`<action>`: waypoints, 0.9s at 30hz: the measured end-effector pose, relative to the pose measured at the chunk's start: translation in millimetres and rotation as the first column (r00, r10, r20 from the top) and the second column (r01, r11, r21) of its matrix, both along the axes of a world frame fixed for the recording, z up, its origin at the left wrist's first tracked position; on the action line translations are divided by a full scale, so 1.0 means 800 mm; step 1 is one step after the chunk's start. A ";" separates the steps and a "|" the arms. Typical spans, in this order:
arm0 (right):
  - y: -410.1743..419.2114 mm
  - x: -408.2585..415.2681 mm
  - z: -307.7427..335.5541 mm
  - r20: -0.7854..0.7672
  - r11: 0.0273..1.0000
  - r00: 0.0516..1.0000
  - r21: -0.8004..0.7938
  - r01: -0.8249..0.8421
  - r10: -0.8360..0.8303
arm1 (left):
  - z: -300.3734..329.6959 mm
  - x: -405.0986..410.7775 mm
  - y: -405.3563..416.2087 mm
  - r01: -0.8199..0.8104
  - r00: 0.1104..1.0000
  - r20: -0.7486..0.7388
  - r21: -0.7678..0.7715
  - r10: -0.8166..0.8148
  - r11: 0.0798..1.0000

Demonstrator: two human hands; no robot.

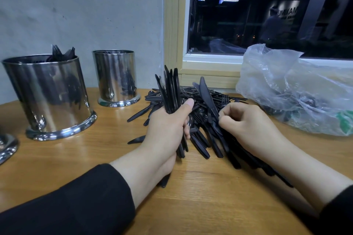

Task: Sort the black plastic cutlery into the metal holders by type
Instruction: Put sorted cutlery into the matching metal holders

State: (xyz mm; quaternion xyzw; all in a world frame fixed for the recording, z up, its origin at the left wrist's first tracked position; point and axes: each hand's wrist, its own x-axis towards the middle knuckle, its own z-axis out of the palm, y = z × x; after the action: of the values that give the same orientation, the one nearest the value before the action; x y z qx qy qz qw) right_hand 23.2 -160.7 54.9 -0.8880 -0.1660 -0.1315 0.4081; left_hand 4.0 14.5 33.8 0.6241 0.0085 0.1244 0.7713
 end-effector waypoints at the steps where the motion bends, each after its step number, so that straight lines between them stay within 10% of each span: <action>1: 0.003 -0.003 0.000 0.013 0.998 0.999 0.048 -0.030 0.029 | 0.000 -0.001 -0.001 0.013 1.000 0.000 -0.006 -0.013 1.000; 27: 0.007 -0.016 0.003 0.287 0.933 0.897 0.024 -0.358 0.337 | -0.006 -0.022 -0.023 0.280 0.944 0.059 0.379 -0.325 0.882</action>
State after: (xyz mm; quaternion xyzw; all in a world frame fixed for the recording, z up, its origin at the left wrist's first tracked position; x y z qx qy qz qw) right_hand 10.5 -155.4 57.3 -0.8005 -0.3723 -0.1863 0.4312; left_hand -13.6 -4.0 28.9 0.7414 -0.1590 0.0390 0.6507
